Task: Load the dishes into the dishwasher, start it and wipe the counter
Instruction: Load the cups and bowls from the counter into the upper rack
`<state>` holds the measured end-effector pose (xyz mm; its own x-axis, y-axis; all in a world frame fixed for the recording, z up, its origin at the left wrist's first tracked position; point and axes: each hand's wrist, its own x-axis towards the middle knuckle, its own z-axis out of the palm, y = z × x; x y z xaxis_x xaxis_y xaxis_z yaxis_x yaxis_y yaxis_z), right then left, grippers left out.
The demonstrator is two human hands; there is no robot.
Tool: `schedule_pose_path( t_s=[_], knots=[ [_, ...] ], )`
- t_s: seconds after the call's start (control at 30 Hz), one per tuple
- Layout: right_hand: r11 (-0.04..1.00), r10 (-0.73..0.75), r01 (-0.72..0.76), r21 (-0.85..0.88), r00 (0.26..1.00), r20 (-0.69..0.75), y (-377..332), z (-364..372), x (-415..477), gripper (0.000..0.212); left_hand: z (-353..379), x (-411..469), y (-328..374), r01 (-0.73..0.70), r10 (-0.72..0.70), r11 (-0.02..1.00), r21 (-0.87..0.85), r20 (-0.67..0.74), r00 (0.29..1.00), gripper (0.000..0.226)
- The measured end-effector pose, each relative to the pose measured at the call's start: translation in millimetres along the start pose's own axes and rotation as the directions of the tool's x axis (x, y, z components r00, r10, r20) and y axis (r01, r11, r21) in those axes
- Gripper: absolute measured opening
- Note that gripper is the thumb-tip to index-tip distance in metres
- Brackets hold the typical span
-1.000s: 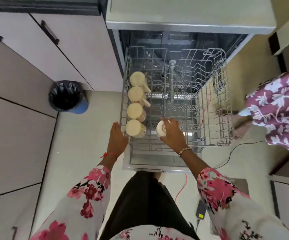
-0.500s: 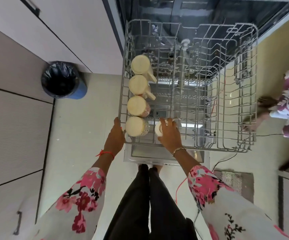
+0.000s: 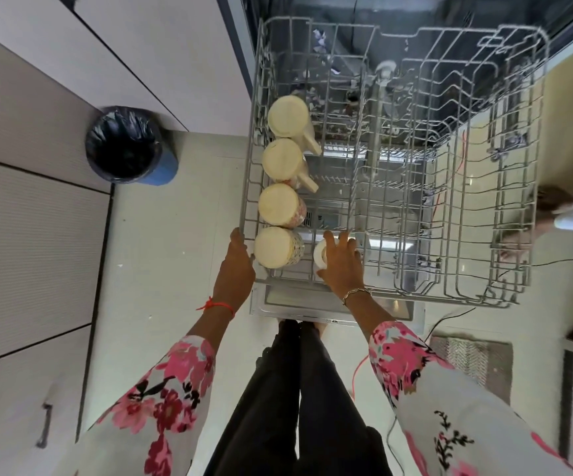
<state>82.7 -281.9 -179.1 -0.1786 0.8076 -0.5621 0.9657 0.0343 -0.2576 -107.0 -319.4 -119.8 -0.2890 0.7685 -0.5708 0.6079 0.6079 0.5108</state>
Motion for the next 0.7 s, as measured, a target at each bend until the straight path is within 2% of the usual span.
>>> schedule_pose_path(
  t_s=[0.07, 0.27, 0.43, 0.7],
  knots=[
    [1.000, 0.000, 0.000, 0.021, 1.000, -0.001, 0, 1, 0, 0.084, -1, -3, 3, -0.016, 0.016, 1.000, -0.021, -0.002, 1.000, 0.054],
    [0.999, 0.020, -0.020, 0.046, 1.000, 0.001, 4, 1, 1, 0.093, 1, 2, -1, 0.035, -0.035, 0.999, -0.027, -0.010, 0.999, 0.059],
    [1.000, -0.005, 0.005, 0.028, 1.000, 0.012, 12, -2, 0, 0.098, 2, -1, -3, 0.007, -0.007, 0.999, -0.051, -0.008, 1.000, 0.064],
    [0.999, -0.038, 0.038, -0.005, 0.999, 0.013, 18, -8, -6, 0.101, -2, 1, -8, -0.042, 0.042, 0.994, 0.097, 0.011, 0.999, 0.060]
  ],
)
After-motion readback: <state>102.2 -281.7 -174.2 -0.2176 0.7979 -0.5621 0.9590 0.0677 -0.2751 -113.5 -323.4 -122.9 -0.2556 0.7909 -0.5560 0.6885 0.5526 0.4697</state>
